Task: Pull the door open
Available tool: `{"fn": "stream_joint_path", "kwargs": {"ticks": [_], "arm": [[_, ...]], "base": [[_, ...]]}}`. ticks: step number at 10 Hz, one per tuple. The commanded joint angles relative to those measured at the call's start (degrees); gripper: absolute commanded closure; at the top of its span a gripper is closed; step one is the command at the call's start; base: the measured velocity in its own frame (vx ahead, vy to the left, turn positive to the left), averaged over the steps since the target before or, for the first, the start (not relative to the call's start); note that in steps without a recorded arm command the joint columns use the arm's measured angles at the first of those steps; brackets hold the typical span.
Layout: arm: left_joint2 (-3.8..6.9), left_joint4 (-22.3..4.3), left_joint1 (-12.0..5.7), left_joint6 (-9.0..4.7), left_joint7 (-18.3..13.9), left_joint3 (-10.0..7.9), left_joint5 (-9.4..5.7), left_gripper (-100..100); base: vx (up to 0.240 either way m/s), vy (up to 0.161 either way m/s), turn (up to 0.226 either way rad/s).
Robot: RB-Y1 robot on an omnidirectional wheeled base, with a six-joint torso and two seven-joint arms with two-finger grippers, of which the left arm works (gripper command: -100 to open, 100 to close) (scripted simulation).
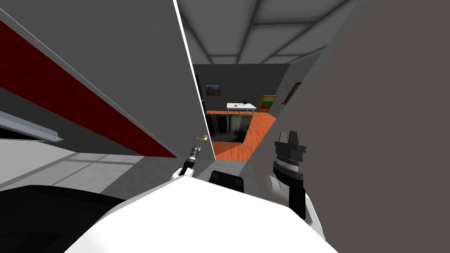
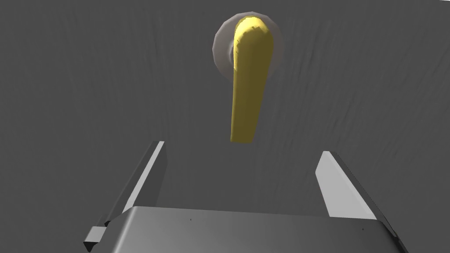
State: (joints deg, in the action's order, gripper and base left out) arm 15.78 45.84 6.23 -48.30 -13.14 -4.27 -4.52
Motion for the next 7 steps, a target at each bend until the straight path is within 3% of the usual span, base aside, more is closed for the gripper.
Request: {"fn": "stream_joint_path", "kwargs": {"ticks": [1, 5, 7], "arm": [[0.77, -1.39, 0.06, -0.98, -0.59, -0.82, -0.54, -100], [2.58, -3.88, 0.78, -3.03, -1.97, -2.62, -1.76, -100], [2.69, -4.02, 0.82, -3.15, -2.05, -2.73, -1.83, -100]], "base": [[0.204, 0.009, -0.162], [0.195, 0.001, -0.132], [0.100, 0.013, -0.013]]}}
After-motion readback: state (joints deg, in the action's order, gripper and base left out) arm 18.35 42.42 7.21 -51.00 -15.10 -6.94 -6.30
